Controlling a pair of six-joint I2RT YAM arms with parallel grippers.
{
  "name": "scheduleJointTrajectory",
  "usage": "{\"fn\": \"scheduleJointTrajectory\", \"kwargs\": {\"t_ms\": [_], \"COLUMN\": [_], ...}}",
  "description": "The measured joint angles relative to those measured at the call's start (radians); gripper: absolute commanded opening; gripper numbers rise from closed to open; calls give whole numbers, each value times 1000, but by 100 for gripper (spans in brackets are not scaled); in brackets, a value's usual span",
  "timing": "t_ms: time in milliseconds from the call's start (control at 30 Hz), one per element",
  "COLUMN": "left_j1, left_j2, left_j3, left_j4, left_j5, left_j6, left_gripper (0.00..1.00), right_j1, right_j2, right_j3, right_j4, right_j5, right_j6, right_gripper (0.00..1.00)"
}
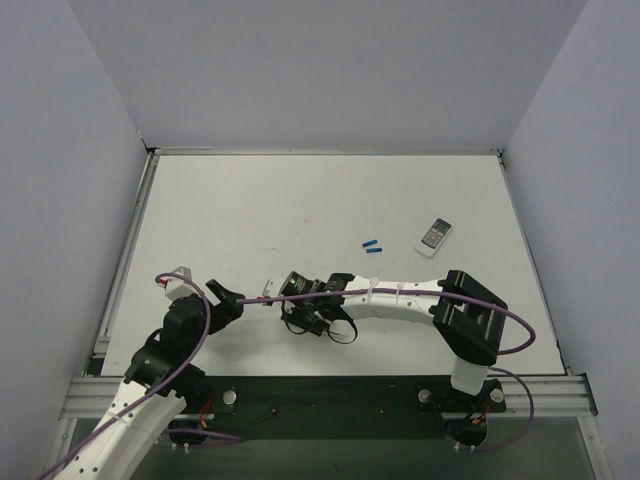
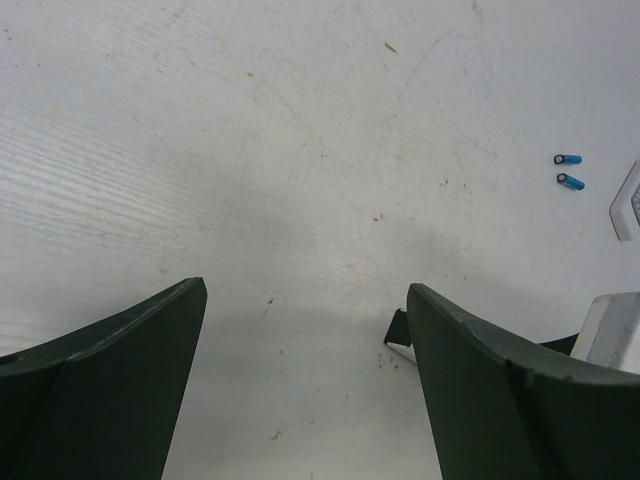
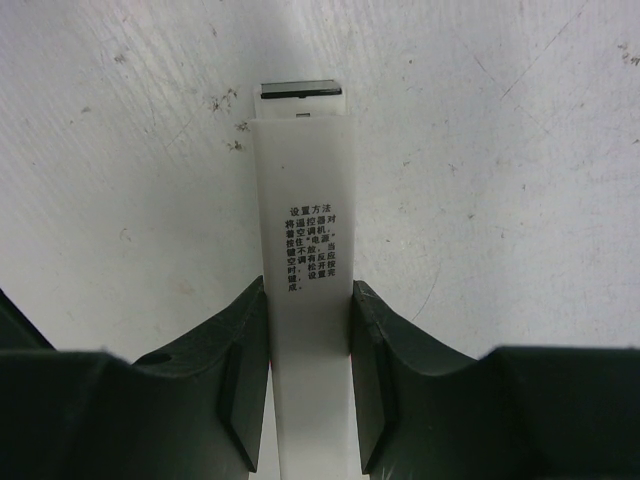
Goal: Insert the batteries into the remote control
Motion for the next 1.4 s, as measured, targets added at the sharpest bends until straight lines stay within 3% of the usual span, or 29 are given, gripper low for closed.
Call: {"fn": "scheduleJointTrajectory", "kwargs": {"t_ms": [767, 1400], "left_j1": [0, 0], "left_j2": [5, 5], "left_j3": [-6, -6], "left_j4": [2, 3], "left_j5": [0, 0], "left_j6": [0, 0], "left_gripper": [92, 92], "right_j1": [6, -48], "right_j2": [36, 36], "right_j3": [18, 20], "right_j4": [10, 10], "right_j5": [23, -58], "right_j6": [-24, 8], "right_gripper": [22, 32]}}
